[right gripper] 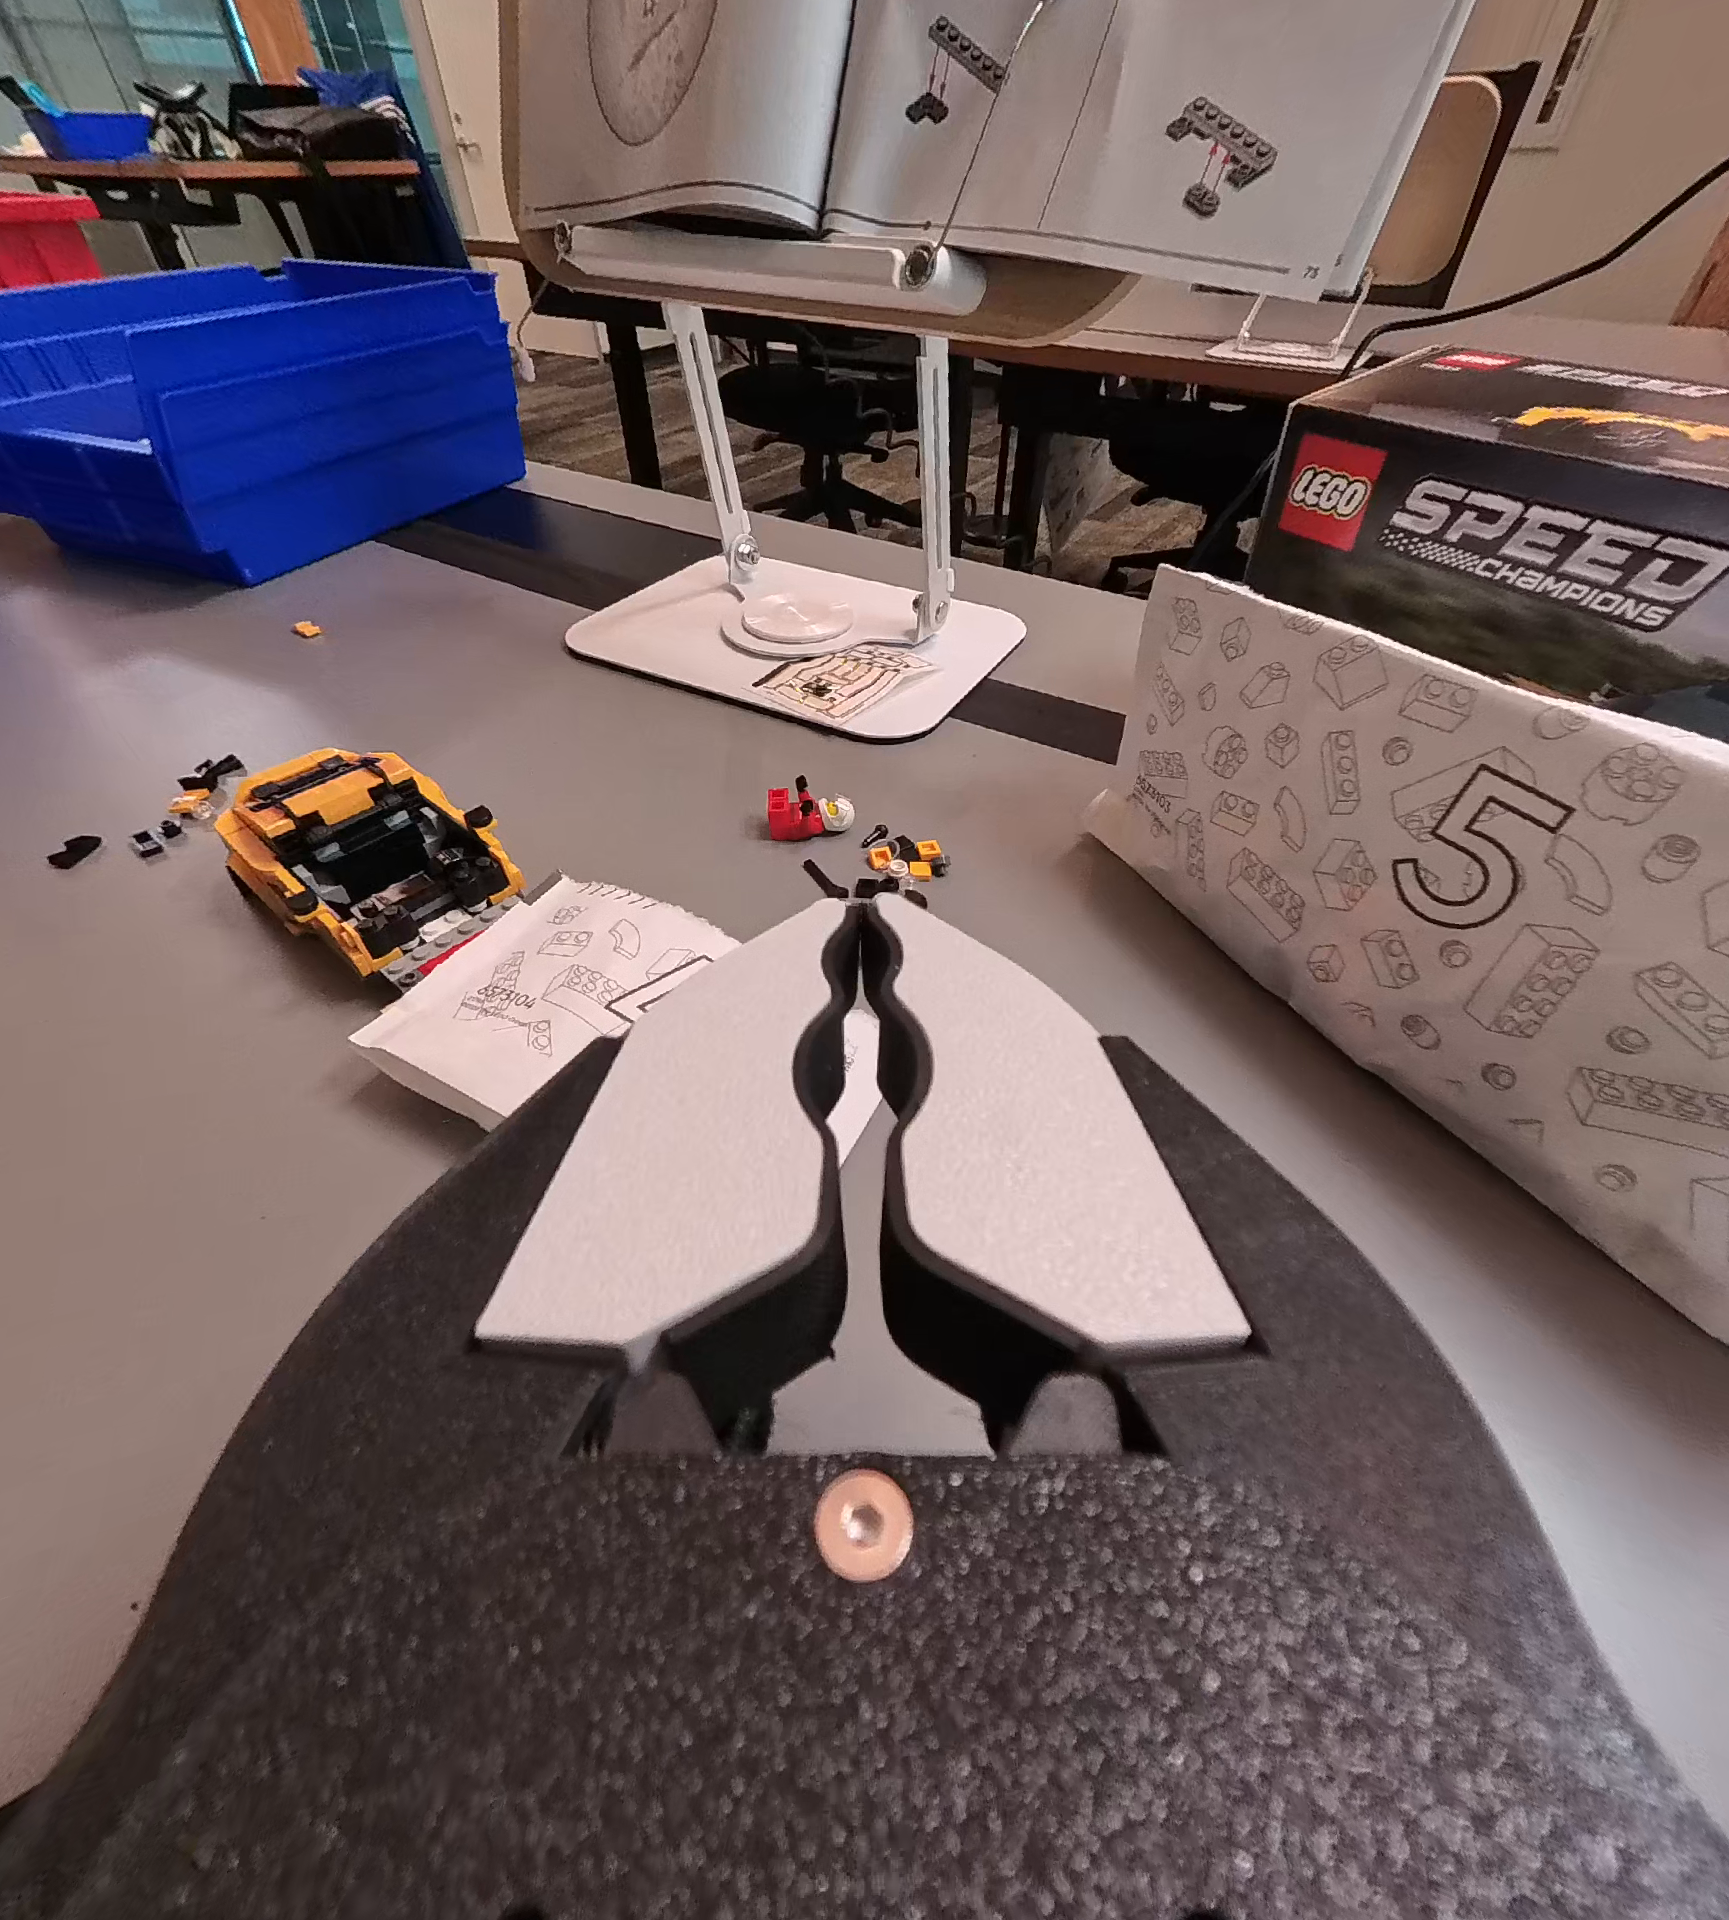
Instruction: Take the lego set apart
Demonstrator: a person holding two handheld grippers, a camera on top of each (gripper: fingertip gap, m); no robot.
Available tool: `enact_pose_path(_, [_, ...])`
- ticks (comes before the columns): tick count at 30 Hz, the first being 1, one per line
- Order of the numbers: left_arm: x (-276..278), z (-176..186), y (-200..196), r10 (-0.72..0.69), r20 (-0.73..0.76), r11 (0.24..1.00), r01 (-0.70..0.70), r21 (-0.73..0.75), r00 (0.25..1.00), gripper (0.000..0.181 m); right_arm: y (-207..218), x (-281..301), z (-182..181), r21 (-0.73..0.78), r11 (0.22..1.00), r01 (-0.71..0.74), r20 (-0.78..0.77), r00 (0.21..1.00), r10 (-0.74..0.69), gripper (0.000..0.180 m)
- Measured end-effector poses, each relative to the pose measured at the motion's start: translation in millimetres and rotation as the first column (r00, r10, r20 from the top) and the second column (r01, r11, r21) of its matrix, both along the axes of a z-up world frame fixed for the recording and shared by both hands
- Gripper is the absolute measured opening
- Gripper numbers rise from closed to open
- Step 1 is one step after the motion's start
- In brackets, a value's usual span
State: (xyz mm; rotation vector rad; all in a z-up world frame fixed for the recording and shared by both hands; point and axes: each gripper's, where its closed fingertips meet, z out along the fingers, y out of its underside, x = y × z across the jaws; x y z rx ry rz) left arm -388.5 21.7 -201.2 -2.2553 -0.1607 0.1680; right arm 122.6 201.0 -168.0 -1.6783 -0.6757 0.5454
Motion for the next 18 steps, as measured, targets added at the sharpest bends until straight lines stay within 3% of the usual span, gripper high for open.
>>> enact_pose_path(4, [20.5, 28.0, 11.1, -0.036, -0.083, 0.991, 0.046, 0.123, 0.996, 0.032, 0.2, 0.1, -0.3, -0.001, 1.000, 0.000, 0.000, 1.000, 0.000, 0.000])
enact_pose_path(8, [101.0, 52.5, 34.2, -0.328, -0.152, 0.911, 0.355, 0.212, 0.932, 0.008, 0.0, -0.8, -1.3, -0.004, 1.000, -0.004, 0.002, 1.000, 0.004, 0.000])
enact_pose_path(13, [173.5, -8.8, 63.0, -0.570, 0.007, 0.822, 0.570, 0.004, 0.822, 0.020, -1.9, -0.8, 3.3, 0.010, 1.000, -0.006, -0.002, 1.000, 0.006, 0.000])
enact_pose_path(18, [192.3, -50.9, 75.9, -0.630, -0.012, 0.762, 0.615, -0.205, 0.776, 0.023, -1.3, 1.5, 6.8, 0.019, 1.000, 0.002, -0.013, 1.000, -0.002, 0.000])
